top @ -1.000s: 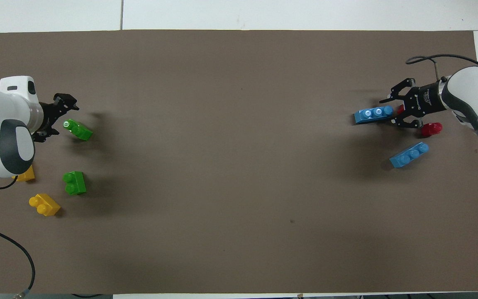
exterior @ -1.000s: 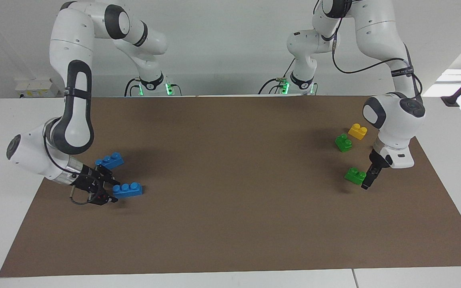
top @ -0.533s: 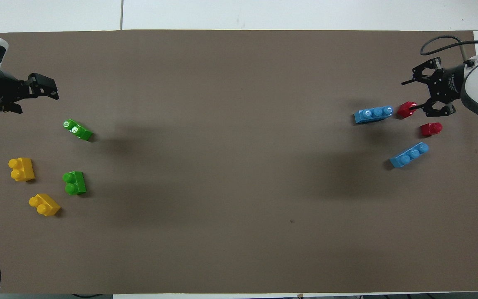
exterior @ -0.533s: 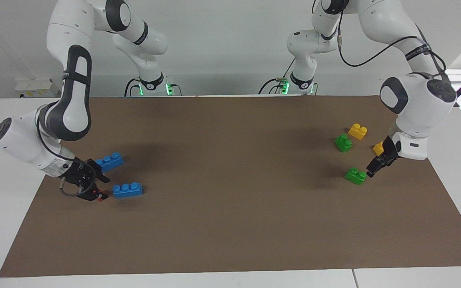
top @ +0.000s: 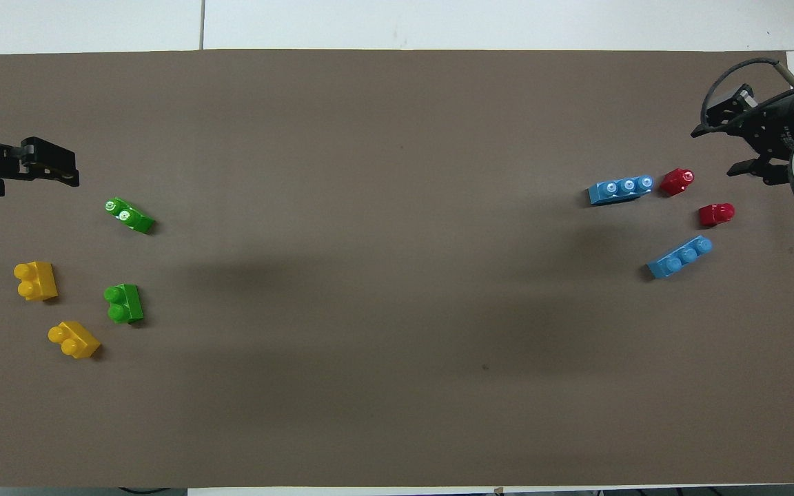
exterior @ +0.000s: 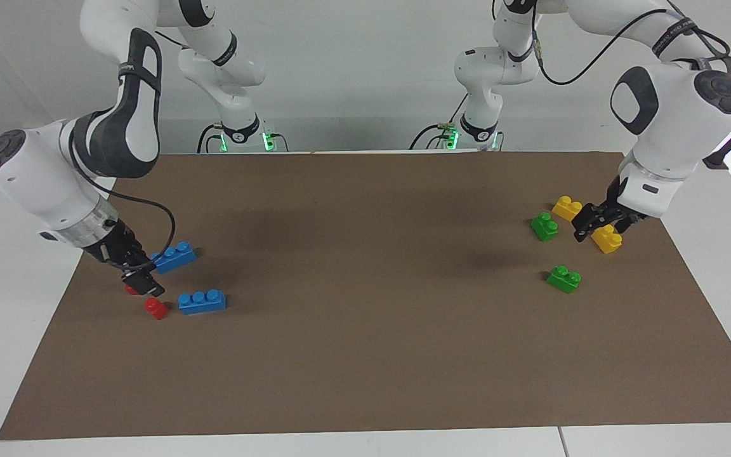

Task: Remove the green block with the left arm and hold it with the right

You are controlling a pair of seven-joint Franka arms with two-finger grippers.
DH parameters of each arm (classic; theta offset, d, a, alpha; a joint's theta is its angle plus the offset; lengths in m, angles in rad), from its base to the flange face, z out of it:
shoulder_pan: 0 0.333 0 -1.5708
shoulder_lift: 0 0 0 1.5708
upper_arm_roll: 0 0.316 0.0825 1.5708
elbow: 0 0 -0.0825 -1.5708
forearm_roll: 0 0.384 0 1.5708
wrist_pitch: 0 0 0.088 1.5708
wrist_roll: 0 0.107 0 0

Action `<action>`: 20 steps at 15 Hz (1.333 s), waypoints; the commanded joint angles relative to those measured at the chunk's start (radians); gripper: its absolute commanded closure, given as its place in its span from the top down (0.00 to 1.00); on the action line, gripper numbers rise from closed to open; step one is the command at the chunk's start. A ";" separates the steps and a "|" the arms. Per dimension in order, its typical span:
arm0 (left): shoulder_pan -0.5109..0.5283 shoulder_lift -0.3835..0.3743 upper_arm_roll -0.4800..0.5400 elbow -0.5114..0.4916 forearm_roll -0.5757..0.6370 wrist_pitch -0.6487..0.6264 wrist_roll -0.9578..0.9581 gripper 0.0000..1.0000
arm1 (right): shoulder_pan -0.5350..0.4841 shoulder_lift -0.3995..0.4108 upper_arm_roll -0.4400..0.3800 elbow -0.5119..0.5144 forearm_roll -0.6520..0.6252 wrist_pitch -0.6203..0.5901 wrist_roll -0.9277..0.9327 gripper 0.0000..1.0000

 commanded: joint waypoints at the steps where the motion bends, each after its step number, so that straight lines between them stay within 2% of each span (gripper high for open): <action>1: -0.009 -0.047 0.003 -0.012 0.000 -0.092 0.018 1.00 | 0.006 -0.095 0.003 -0.014 -0.034 -0.065 -0.158 0.97; 2: -0.009 -0.058 0.002 -0.015 -0.002 -0.106 0.017 1.00 | 0.006 -0.117 0.005 -0.014 -0.036 -0.083 -0.215 1.00; 7: -0.006 -0.089 0.006 -0.026 -0.049 -0.107 0.008 1.00 | 0.030 -0.197 0.005 -0.016 -0.042 -0.154 -0.439 1.00; 12: -0.001 -0.090 0.006 -0.036 -0.058 -0.093 0.007 1.00 | 0.037 -0.226 0.007 -0.016 -0.050 -0.224 -0.577 1.00; 20: -0.006 -0.099 0.006 -0.053 -0.058 -0.080 0.006 1.00 | 0.064 -0.255 0.008 -0.023 -0.106 -0.269 -0.596 1.00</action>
